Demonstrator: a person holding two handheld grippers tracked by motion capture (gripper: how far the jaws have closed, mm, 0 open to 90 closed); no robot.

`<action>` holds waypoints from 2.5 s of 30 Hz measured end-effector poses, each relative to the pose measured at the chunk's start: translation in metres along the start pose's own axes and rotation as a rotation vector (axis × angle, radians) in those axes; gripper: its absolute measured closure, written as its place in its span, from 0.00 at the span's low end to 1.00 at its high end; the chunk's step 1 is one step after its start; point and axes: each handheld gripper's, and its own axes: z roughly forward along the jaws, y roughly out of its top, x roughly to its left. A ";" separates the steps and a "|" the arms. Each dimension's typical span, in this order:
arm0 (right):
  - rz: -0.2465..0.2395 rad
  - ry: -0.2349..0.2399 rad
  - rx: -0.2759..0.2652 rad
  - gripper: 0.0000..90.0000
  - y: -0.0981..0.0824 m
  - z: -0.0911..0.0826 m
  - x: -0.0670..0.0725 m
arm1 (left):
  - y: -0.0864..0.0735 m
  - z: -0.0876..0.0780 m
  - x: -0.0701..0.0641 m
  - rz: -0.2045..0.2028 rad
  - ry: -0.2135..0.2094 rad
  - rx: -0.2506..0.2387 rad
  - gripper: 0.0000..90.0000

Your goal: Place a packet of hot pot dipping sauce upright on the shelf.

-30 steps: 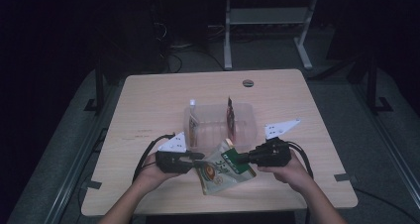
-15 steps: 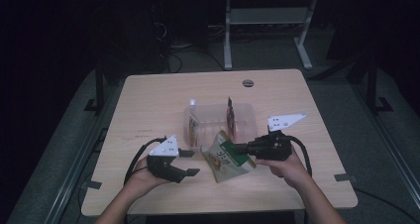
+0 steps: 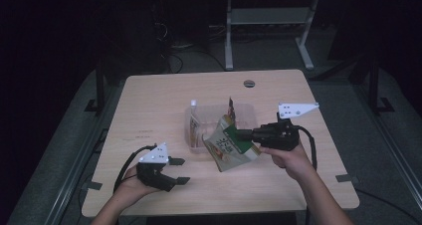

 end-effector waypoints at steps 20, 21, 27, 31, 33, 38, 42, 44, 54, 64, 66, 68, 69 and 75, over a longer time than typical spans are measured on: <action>0.039 -0.208 -0.038 1.00 0.042 0.020 -0.038 | -0.005 0.007 0.002 -0.018 -0.024 0.053 0.37; 0.037 -0.215 -0.038 1.00 0.042 0.021 -0.040 | -0.005 0.008 0.003 -0.017 -0.025 0.055 0.36; 0.049 -0.275 -0.020 1.00 0.038 0.029 -0.051 | -0.006 0.008 0.003 -0.016 -0.026 0.062 0.36; 0.047 -0.293 -0.009 1.00 0.037 0.031 -0.053 | -0.006 0.008 0.003 -0.015 -0.029 0.065 0.36; 0.049 -0.289 0.000 1.00 0.037 0.032 -0.053 | -0.006 0.009 0.003 -0.016 -0.033 0.068 0.36; 0.032 -0.310 0.045 1.00 0.035 0.036 -0.053 | -0.006 0.010 0.002 -0.013 -0.037 0.078 0.36; 0.032 -0.327 0.079 1.00 0.032 0.041 -0.056 | -0.006 0.010 0.002 -0.015 -0.038 0.079 0.36; 0.031 -0.332 0.087 1.00 0.032 0.043 -0.056 | -0.006 0.010 0.003 -0.016 -0.037 0.079 0.36; 0.022 -0.344 0.108 0.98 0.030 0.047 -0.059 | -0.007 0.010 0.004 -0.020 -0.037 0.078 0.35; 0.005 -0.357 0.117 0.73 0.032 0.043 -0.055 | -0.007 0.010 0.005 -0.017 -0.035 0.083 0.35; -0.001 -0.379 0.131 0.60 0.032 0.041 -0.053 | -0.008 0.008 0.006 -0.014 -0.032 0.091 0.34; -0.024 -0.395 0.136 0.52 0.030 0.037 -0.049 | -0.008 0.008 0.006 -0.026 -0.028 0.083 0.34; -0.028 -0.395 0.138 0.50 0.029 0.035 -0.048 | -0.008 0.008 0.007 -0.034 -0.028 0.082 0.34; -0.038 -0.425 0.177 0.37 0.015 0.020 -0.037 | -0.009 0.006 0.008 -0.033 -0.016 0.078 0.33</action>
